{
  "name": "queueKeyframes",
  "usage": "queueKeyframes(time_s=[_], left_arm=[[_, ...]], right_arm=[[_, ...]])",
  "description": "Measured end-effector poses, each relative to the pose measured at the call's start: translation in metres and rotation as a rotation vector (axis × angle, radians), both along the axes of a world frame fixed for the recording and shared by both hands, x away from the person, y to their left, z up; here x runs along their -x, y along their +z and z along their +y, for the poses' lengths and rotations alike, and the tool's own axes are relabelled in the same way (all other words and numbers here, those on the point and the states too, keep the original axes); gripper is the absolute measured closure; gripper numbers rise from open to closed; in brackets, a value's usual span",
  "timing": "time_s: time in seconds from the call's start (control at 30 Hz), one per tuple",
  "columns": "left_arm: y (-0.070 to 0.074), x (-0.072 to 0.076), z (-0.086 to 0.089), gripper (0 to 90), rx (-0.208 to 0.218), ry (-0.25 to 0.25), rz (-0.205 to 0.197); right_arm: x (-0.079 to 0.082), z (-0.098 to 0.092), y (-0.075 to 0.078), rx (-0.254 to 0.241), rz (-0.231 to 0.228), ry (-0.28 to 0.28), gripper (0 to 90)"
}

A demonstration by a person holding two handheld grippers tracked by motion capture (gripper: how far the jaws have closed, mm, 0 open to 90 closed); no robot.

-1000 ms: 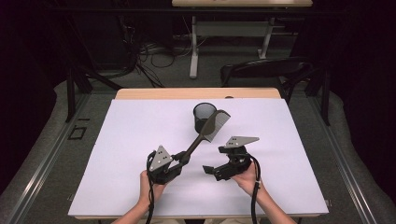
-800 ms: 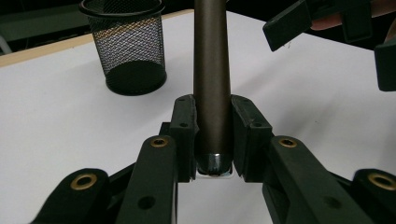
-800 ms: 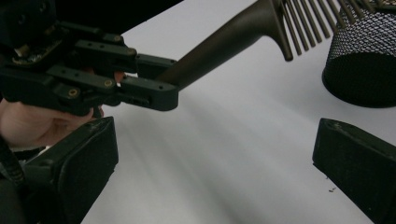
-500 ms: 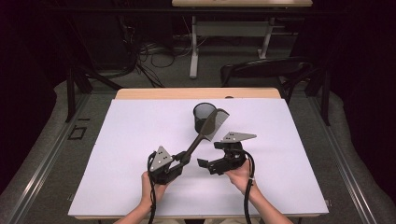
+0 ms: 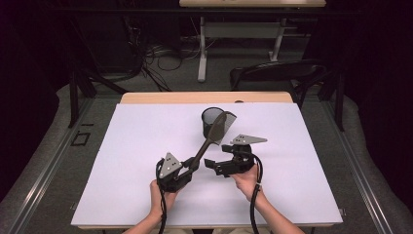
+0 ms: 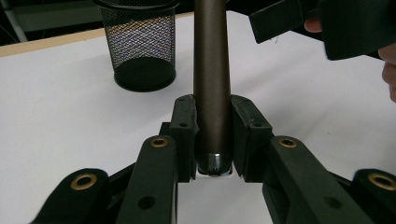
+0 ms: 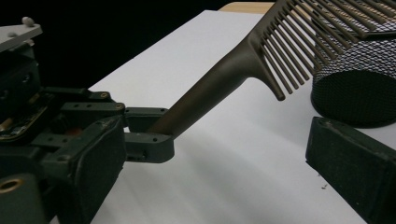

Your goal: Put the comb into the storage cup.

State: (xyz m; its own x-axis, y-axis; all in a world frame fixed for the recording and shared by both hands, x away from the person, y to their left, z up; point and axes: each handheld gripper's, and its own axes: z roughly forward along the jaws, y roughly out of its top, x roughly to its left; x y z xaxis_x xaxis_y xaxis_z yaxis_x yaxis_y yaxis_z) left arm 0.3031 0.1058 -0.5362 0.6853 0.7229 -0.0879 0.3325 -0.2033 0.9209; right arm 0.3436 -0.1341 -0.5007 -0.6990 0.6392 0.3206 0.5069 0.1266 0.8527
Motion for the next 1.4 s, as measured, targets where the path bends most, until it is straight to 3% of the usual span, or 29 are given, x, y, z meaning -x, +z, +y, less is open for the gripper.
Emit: queueKeyframes(time_s=[0.33,0.47,0.8,1.1,1.4], left_arm=[[-0.001,-0.002,-0.004,72.5,0.024,0.058,0.006],[-0.001,-0.003,-0.003,72.5,0.029,0.074,0.003],[-0.002,-0.004,-0.003,72.5,0.033,0.077,0.0],[-0.002,-0.005,-0.003,72.5,0.036,0.075,0.001],[-0.002,-0.005,-0.004,72.4,0.032,0.068,-0.005]], right_arm=[[-0.01,0.008,-0.002,-0.031,0.009,-0.033,9.1],[-0.015,0.011,-0.001,-0.068,0.013,-0.056,12.5],[-0.024,0.018,-0.004,-0.129,0.05,-0.089,19.5],[-0.03,0.028,-0.007,-0.15,0.07,-0.113,36.0],[-0.032,0.027,-0.007,-0.204,0.101,-0.143,52.7]])
